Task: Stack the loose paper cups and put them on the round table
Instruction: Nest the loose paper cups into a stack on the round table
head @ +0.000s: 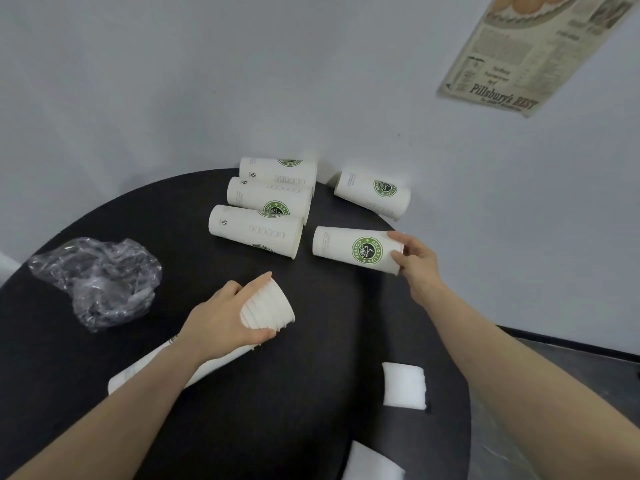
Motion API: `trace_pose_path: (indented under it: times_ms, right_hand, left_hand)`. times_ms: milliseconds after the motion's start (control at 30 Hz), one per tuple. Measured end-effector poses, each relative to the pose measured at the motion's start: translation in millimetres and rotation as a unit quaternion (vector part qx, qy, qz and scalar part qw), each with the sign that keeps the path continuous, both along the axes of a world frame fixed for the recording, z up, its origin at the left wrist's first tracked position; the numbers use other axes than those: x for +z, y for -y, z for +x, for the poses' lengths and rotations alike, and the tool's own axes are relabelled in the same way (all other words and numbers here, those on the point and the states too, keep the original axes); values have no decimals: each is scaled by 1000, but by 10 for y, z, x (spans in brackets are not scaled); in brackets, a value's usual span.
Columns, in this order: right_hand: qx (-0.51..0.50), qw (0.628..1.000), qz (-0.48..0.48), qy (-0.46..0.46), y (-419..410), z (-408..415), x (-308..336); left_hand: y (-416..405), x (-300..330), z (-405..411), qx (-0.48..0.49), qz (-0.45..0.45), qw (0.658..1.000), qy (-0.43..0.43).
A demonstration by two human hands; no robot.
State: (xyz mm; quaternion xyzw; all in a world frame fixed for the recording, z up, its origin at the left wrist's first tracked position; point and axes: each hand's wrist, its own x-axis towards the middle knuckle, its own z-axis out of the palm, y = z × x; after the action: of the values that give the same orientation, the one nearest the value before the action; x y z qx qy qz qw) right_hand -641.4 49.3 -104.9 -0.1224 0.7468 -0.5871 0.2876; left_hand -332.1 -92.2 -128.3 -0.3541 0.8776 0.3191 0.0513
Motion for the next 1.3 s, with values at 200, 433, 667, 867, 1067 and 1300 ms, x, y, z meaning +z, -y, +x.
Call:
trace_pose_path:
  times_ms: [200, 433, 667, 867, 1067, 1300]
  right_hand:
    - [-9, 1000, -14, -1, -339, 190, 306]
    - [18, 997, -47, -62, -615, 559, 676]
    - [68, 987, -102, -107, -695, 1040, 963]
    - [106, 983, -104, -105, -663, 1453, 996]
    - [166, 977, -108, -78, -621, 1838, 978]
    - [158, 980, -102, -68, -523, 2070, 906]
  left_hand:
    - [-137, 114, 31, -15, 9, 999, -33]
    - [-257, 369, 79, -24, 34, 995, -91]
    - [-355, 504, 217, -53, 60, 989, -122]
    - [-481, 625, 284, -52, 115, 977, -170]
    - [-558, 702, 351, -59, 111, 978, -169]
    - [-602, 708, 273, -52, 65, 987, -138]
